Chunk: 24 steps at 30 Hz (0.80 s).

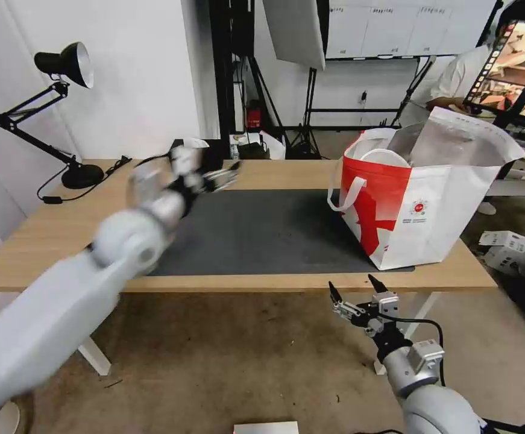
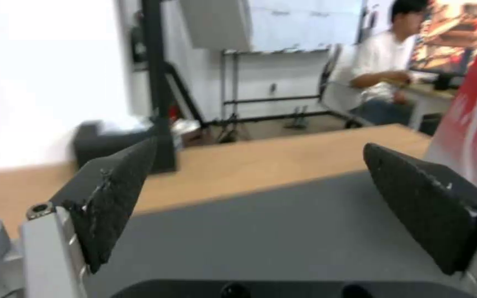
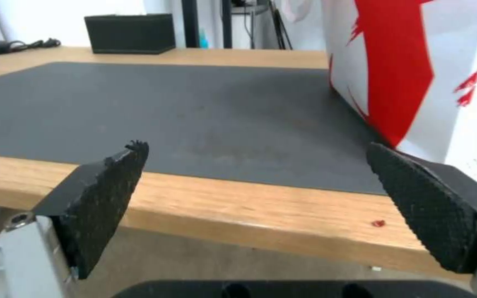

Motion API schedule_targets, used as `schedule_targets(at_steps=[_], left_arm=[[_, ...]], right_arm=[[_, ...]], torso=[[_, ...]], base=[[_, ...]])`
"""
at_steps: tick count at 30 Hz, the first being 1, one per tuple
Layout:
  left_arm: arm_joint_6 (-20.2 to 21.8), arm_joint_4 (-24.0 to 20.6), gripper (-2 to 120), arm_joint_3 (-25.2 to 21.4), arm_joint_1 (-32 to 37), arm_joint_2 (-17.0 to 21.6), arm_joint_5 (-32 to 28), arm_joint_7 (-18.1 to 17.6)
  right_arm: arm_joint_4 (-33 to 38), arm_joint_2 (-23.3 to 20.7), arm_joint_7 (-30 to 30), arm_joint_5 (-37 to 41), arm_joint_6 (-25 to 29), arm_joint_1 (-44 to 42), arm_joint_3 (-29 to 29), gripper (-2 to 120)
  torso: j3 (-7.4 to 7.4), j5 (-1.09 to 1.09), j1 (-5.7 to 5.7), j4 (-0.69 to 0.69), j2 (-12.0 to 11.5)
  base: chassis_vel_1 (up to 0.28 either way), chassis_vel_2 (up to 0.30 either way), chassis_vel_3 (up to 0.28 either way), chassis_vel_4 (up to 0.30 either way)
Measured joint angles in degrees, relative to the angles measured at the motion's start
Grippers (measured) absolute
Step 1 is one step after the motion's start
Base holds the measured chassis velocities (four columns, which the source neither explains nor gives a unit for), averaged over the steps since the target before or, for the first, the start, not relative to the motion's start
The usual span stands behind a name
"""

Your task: Pick up the trash from the table and place it into the takeout bag.

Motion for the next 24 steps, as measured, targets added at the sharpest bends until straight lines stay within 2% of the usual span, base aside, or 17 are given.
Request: schedule_targets(at_steps=[1, 2, 5, 6, 8, 11, 13, 14, 15, 18, 19, 23, 24], left_arm=[[-0.26, -1.86, 100, -4.47, 5.53, 0.08, 0.86, 0.1], [-0.26, -1.86, 100, -4.47, 5.53, 0.08, 0.86, 0.1], [-0.37, -5.06, 100, -11.93, 14.74, -1.59, 3.05, 0.11], [-0.37, -5.06, 100, -11.93, 14.74, -1.59, 3.05, 0.11], [-0.7, -7.48, 100, -17.48, 22.09, -4.52, 6.51, 0.43], [-1.4, -8.84, 100, -20.59, 28.22, -7.66, 10.05, 1.38], [-3.15, -10.43, 100, -23.69, 36.78, -13.88, 16.26, 3.66], [-3.71, -10.72, 100, -24.13, 38.8, -15.45, 17.69, 4.43], [-3.71, -10.72, 100, -24.13, 38.8, -15.45, 17.69, 4.43], [-6.95, -11.33, 100, -24.96, 46.49, -22.96, 25.22, 8.18], [-6.95, -11.33, 100, -24.96, 46.49, -22.96, 25.22, 8.18], [-10.47, -10.37, 100, -24.17, 50.58, -27.91, 30.81, 9.22], [-10.47, -10.37, 100, -24.17, 50.58, -27.91, 30.81, 9.22]], right_arm=[[0.0, 0.0, -0.01, 0.0, 0.0, 0.0, 0.0, 100], [0.0, 0.0, -0.01, 0.0, 0.0, 0.0, 0.0, 100], [0.0, 0.0, 0.01, 0.0, 0.0, 0.0, 0.0, 100], [0.0, 0.0, 0.01, 0.0, 0.0, 0.0, 0.0, 100], [0.0, 0.0, 0.0, 0.0, 0.0, 0.0, 0.0, 100], [0.0, 0.0, 0.01, 0.0, 0.0, 0.0, 0.0, 100], [0.0, 0.0, -0.01, 0.0, 0.0, 0.0, 0.0, 100], [0.0, 0.0, 0.0, 0.0, 0.0, 0.0, 0.0, 100], [0.0, 0.0, 0.0, 0.0, 0.0, 0.0, 0.0, 100], [0.0, 0.0, 0.0, 0.0, 0.0, 0.0, 0.0, 100], [0.0, 0.0, 0.0, 0.0, 0.0, 0.0, 0.0, 100], [0.0, 0.0, 0.0, 0.0, 0.0, 0.0, 0.0, 100], [0.0, 0.0, 0.0, 0.0, 0.0, 0.0, 0.0, 100]], torso=[[0.0, -0.03, 0.0, -0.01, 0.0], [0.0, -0.03, 0.0, -0.01, 0.0], [0.0, 0.02, 0.0, -0.05, 0.0], [0.0, 0.02, 0.0, -0.05, 0.0], [0.0, 0.03, 0.0, -0.06, 0.0], [0.0, 0.01, 0.0, -0.04, 0.0], [0.0, 0.02, 0.0, -0.04, 0.0], [0.0, 0.0, 0.0, -0.03, 0.0], [0.0, 0.0, 0.0, -0.03, 0.0], [0.0, 0.03, 0.0, -0.04, 0.0], [0.0, 0.03, 0.0, -0.04, 0.0], [0.01, 0.03, 0.0, -0.05, 0.0], [0.01, 0.03, 0.0, -0.05, 0.0]], base=[[0.0, 0.0, 0.0, 0.0], [0.0, 0.0, 0.0, 0.0], [0.0, 0.0, 0.0, 0.0], [0.0, 0.0, 0.0, 0.0], [0.0, 0.0, 0.0, 0.0], [0.0, 0.0, 0.0, 0.0], [0.0, 0.0, 0.0, 0.0], [0.0, 0.0, 0.0, 0.0], [0.0, 0.0, 0.0, 0.0], [0.0, 0.0, 0.0, 0.0], [0.0, 0.0, 0.0, 0.0], [0.0, 0.0, 0.0, 0.0], [0.0, 0.0, 0.0, 0.0]])
